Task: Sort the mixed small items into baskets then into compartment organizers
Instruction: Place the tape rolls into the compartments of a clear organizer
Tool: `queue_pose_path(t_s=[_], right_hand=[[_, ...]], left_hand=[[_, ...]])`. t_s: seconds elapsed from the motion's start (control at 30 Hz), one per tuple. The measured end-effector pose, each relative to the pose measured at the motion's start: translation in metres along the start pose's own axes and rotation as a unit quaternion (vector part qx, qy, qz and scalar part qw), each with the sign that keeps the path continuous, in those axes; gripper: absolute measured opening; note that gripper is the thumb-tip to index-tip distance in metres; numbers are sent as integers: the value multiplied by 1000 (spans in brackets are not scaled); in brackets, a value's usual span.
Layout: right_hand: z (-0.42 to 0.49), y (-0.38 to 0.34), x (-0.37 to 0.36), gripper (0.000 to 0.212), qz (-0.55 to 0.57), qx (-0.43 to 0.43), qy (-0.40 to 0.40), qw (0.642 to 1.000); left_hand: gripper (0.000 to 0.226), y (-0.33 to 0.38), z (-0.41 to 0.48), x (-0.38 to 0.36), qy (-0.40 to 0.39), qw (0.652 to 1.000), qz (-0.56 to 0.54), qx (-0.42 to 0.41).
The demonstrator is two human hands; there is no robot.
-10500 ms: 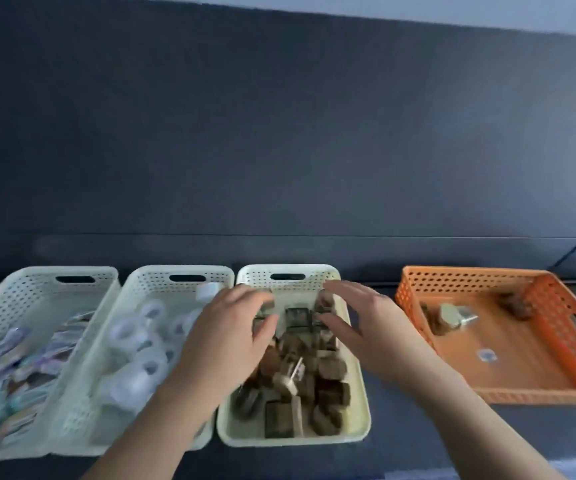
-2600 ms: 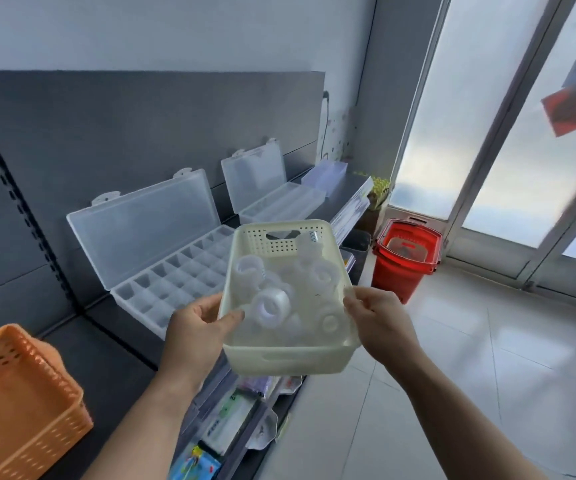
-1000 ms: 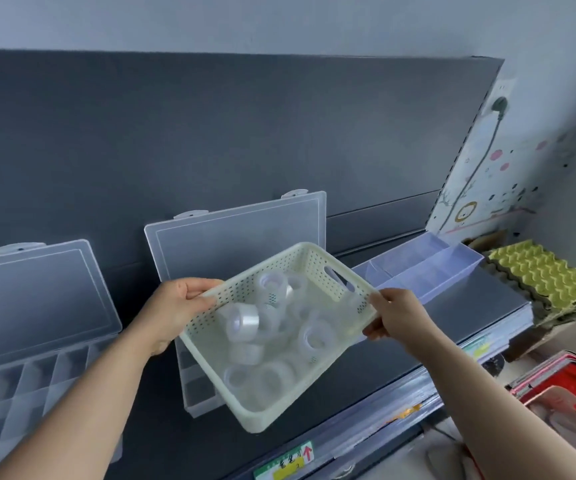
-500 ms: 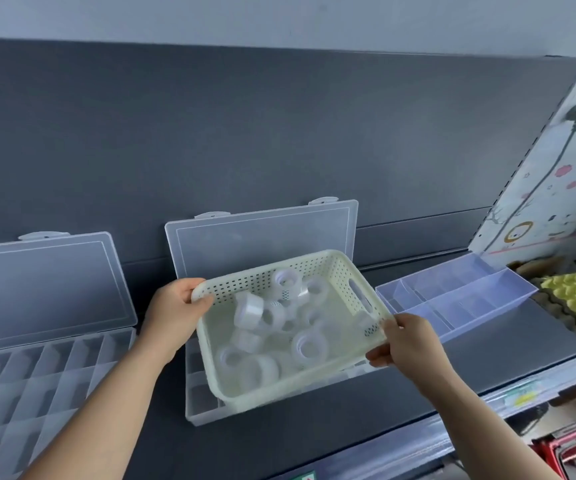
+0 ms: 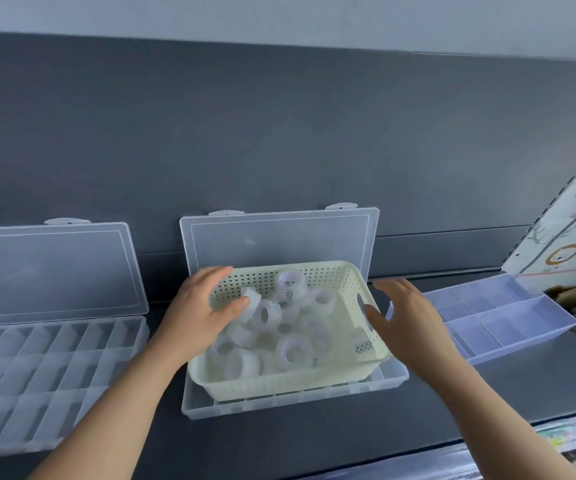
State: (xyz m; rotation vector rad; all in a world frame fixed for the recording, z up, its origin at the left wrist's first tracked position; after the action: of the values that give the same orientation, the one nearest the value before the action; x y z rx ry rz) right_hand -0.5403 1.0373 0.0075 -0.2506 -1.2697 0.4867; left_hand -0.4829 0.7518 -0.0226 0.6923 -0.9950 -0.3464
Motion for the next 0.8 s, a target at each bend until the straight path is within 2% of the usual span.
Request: queue_pose_path(t_s=[0.07,0.13,0.27,0.33,0.4,0.5,0.57,0.63,0.7,0.77,0.8], right_hand=[[13,-15,-11,45,43,36,-4,998],[26,-30,-28,49,73,60,-38,995],[42,-58,-59,62,86,73,-94,989],[45,-65,-71,66,73,74,-106,989],[47,-67,-80,65,72,77,-99,990],[49,-62,-80,64,135,36,-97,985],[48,-55,-75,63,168,12,-87,982],[45,-48,-70,62,176,1,-79,981],[41,-42,-65,64,192,-13,-87,977],[37,-36,-60,61,207,-27,-92,974],[34,-34,-57,59,214,-35,-92,972]], left_hand=[[71,2,1,-5,-112,993,24,-2],[70,3,6,-8,-172,983,66,-1],[67,4,11,-3,-151,987,62,-4],[63,4,11,2,-130,991,3,22],[53,6,10,6,-119,984,-103,81],[36,11,8,7,-114,934,-274,200],[32,15,11,1,-106,912,-312,243],[34,18,14,-7,-106,952,-211,194],[48,19,17,-17,-126,988,-20,81],[60,21,18,-24,-146,982,119,-13],[62,20,18,-27,-154,976,148,-29]])
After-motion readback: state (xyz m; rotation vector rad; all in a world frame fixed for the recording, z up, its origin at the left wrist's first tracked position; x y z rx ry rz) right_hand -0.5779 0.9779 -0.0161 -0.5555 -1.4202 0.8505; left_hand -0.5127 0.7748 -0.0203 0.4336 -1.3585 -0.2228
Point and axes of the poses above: each hand's wrist, its own z-axis towards the middle knuckle, its own x-axis out of the back of the hand, y = z × x, the point moved 1 cm from there along z, towards the middle knuckle, and after that the axes turned 14 degrees about y, right-handed, at the moved point
